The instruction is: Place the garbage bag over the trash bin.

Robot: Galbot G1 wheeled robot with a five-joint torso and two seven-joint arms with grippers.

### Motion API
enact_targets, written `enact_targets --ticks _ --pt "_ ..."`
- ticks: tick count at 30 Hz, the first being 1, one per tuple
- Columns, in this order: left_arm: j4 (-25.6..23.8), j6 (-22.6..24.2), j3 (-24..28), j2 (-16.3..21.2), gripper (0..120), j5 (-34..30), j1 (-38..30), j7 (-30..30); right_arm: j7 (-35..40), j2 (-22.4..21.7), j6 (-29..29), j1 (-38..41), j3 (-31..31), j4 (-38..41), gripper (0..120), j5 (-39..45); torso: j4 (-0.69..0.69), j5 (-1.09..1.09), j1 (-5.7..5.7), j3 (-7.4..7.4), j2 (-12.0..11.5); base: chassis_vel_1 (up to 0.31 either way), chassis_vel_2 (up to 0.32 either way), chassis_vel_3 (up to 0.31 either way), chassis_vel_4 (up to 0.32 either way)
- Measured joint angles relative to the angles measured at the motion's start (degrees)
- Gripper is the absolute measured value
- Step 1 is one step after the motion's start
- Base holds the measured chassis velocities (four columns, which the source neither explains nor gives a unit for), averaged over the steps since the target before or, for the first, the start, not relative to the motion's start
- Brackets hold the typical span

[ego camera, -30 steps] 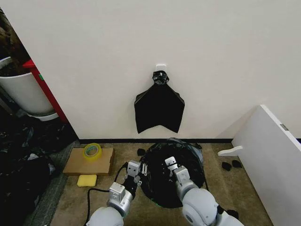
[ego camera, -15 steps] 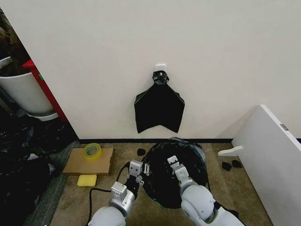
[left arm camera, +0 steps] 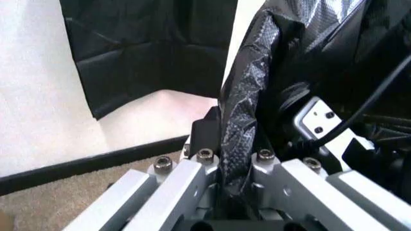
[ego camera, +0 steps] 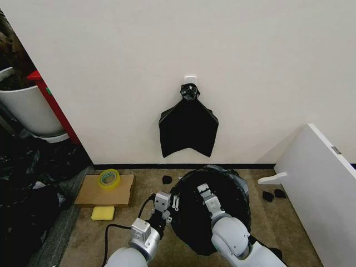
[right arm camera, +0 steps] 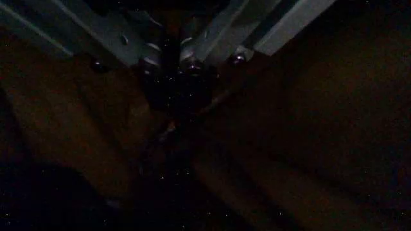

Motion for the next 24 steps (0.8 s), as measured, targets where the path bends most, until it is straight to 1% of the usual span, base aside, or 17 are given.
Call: enact_targets --ticks 5,8,12,15,19,24 --pt "-0.01 0.00 -0.22 0.05 1 -0.01 -0.07 0.04 -0.76 -0.52 -0.65 -0.47 -0.06 -0.01 0 -1.40 0.00 0.00 0.00 0.00 0.00 0.000 0.000 0.000 0.000" --pt "-0.02 0.00 -0.40 0.00 1 -0.13 -0.12 0.04 -2.66 -0.96 -0.97 -1.24 -1.04 1.48 0 -0.63 -0.01 0.00 0.00 0.00 0.00 0.000 0.000 0.000 0.000" --pt "-0.01 -0.04 -0.48 0.00 1 -0.11 -0.02 -0.11 -4.15 -0.61 0.87 -0.93 -1.56 1.79 0 -0.01 -0.01 0.00 0.00 0.00 0.00 0.000 0.000 0.000 0.000" --pt "-0.04 -0.07 -0.45 0.24 1 -0.05 0.23 -0.04 -3.10 -0.15 1.92 0.56 -0.95 0.40 0 -0.20 0.01 -0.01 0.00 0.00 0.00 0.000 0.000 0.000 0.000" --pt "-0.04 -0.13 -0.65 0.44 1 0.01 0.18 0.01 -2.30 -1.12 0.75 0.50 -0.25 -0.03 0 -0.13 0.00 -0.01 0.00 0.00 0.00 0.000 0.000 0.000 0.000" --pt "0.10 -0.13 -0.59 0.41 1 -0.09 -0.06 0.11 -2.58 -1.82 -0.92 -0.92 -1.17 0.63 0 -0.12 -0.01 0.00 0.00 0.00 0.00 0.000 0.000 0.000 0.000"
